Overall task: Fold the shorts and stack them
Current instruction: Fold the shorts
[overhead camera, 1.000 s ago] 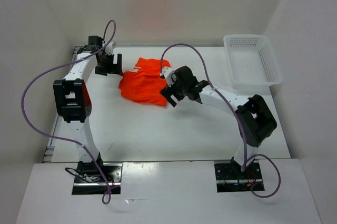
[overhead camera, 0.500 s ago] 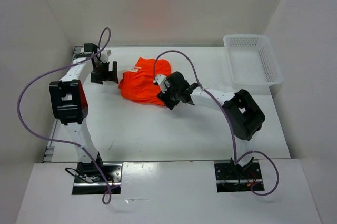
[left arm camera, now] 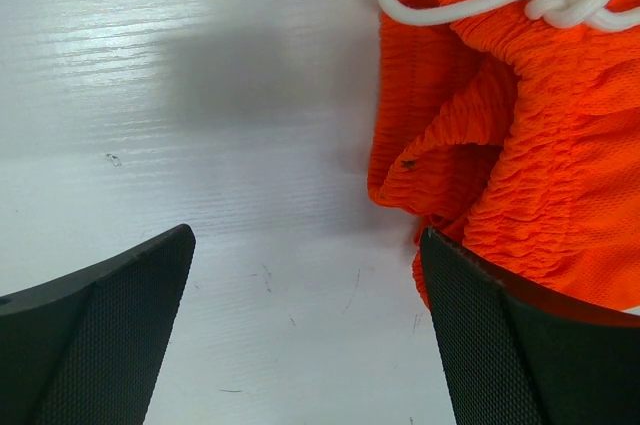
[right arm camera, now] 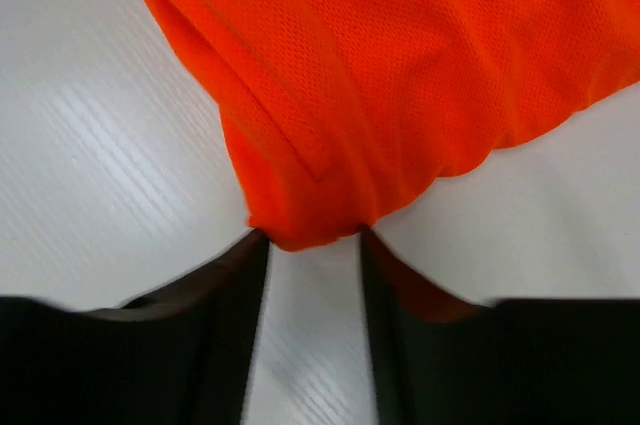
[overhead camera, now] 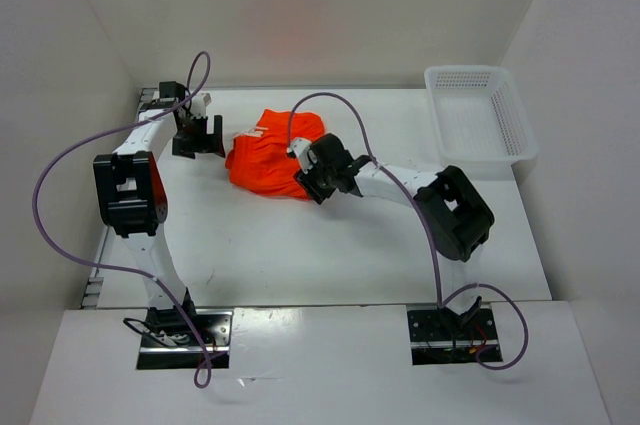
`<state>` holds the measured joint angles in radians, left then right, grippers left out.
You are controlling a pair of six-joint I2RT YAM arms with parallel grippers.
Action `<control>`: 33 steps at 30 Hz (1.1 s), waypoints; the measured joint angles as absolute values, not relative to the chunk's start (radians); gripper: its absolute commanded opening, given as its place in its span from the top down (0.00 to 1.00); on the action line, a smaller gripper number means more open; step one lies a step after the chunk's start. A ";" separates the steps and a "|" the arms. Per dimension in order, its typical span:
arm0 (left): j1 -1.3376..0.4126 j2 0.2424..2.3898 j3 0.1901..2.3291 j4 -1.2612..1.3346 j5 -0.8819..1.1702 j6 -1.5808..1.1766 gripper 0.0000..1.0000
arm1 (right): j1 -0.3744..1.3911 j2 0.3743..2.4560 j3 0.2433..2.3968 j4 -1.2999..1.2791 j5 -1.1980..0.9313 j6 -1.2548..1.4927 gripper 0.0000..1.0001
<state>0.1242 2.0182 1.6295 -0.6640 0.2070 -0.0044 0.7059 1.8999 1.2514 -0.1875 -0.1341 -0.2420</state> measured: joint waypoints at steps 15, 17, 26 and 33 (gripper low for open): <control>0.124 2.018 1.629 -0.664 0.208 -0.004 0.00 | 0.697 1.929 1.215 -0.129 0.005 -0.286 1.00; 0.124 2.018 1.629 -0.664 0.211 -0.004 0.00 | 0.693 1.920 1.195 -0.128 0.008 -0.305 0.98; 0.124 2.018 1.629 -0.664 0.214 -0.004 0.00 | 0.689 1.845 1.169 -0.180 -0.007 -0.360 0.00; 0.128 1.947 1.566 -0.651 0.202 -0.004 0.00 | 0.617 1.727 1.267 -0.279 -0.023 -0.366 0.00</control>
